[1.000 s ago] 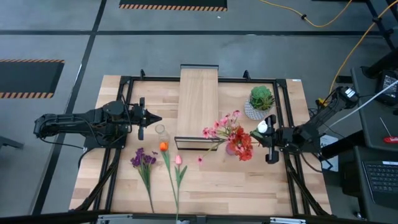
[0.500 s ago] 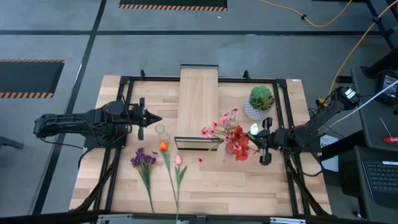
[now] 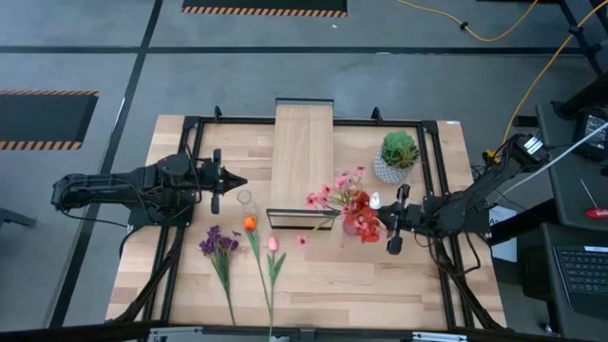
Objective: Pick and place flowers into a vace then onto a shelf
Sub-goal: Put the white tulip into the purple vase, then put the purple flowers into the transparent vase
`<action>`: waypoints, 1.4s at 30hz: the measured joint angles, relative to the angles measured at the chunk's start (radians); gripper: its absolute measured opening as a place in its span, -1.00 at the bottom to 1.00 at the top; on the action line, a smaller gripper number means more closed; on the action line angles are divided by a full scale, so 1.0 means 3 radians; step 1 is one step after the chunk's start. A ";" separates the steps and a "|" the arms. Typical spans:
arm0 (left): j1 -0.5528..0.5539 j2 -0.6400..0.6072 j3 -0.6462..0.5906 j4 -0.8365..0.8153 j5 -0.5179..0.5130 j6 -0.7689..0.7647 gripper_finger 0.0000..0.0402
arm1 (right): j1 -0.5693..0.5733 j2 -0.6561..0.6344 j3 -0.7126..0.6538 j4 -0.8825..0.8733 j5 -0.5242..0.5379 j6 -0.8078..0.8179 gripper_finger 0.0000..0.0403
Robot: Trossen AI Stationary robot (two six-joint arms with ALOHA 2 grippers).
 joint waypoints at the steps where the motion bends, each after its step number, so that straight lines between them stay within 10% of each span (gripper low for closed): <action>1: 0.0001 0.0000 0.0000 -0.0011 0.0000 -0.0002 -0.98 | 0.0000 0.0033 0.0000 -0.0001 0.0019 0.0021 -0.99; 17: 0.0001 0.0001 0.0000 -0.0016 0.0000 -0.0008 -0.98 | 0.0000 0.0220 0.0000 0.0002 0.0078 0.0045 -0.96; 31: 0.0000 0.0001 0.0001 -0.0016 0.0000 -0.0008 -0.98 | 0.0001 0.0066 0.0000 -0.0047 0.0075 -0.0075 -0.38; 42: 0.0000 0.0001 0.0000 -0.0016 -0.0001 -0.0008 -0.98 | 0.0003 -0.0316 0.0387 -0.1663 -0.0025 0.0663 -0.09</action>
